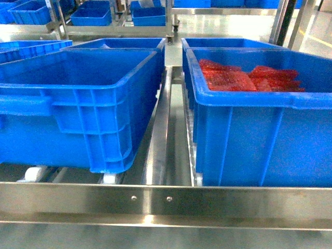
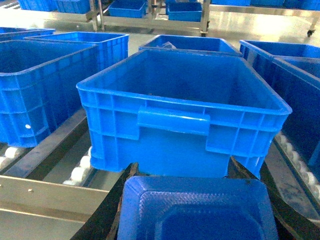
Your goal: Pick blue part to blue bin on bottom shelf
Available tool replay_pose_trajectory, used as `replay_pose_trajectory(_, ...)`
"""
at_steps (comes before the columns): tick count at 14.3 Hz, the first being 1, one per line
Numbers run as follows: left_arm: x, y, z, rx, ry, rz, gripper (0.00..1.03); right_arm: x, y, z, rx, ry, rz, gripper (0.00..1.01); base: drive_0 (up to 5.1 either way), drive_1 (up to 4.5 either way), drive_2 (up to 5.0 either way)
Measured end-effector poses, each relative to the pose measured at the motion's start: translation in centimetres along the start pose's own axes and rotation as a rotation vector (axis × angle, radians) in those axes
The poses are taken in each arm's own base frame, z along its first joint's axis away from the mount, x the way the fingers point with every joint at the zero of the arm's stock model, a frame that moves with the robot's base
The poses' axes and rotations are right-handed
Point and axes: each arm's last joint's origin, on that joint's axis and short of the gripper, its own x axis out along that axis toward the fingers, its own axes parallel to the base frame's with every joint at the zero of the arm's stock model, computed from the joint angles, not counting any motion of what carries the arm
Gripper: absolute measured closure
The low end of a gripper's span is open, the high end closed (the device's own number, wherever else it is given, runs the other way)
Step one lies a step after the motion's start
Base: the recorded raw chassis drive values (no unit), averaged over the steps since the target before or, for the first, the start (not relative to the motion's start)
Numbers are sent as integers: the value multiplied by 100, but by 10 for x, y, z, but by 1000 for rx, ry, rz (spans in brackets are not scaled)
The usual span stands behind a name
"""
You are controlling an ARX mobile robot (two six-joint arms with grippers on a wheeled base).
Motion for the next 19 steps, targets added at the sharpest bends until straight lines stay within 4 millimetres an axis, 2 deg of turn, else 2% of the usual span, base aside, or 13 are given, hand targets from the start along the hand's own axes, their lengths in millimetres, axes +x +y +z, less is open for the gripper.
replay_pose_trajectory(4,0,0,0,0,0,1,59,0,0,0,0,-1,0,3,0,0,0)
replay_pose_trajectory(15,0,0,0,0,1,1,59,0,0,0,0,-2,0,3,6,392,-381)
replay_pose_trajectory(19,0,0,0,0,1,1,59,0,0,0,0,-2,0,3,0,0,0)
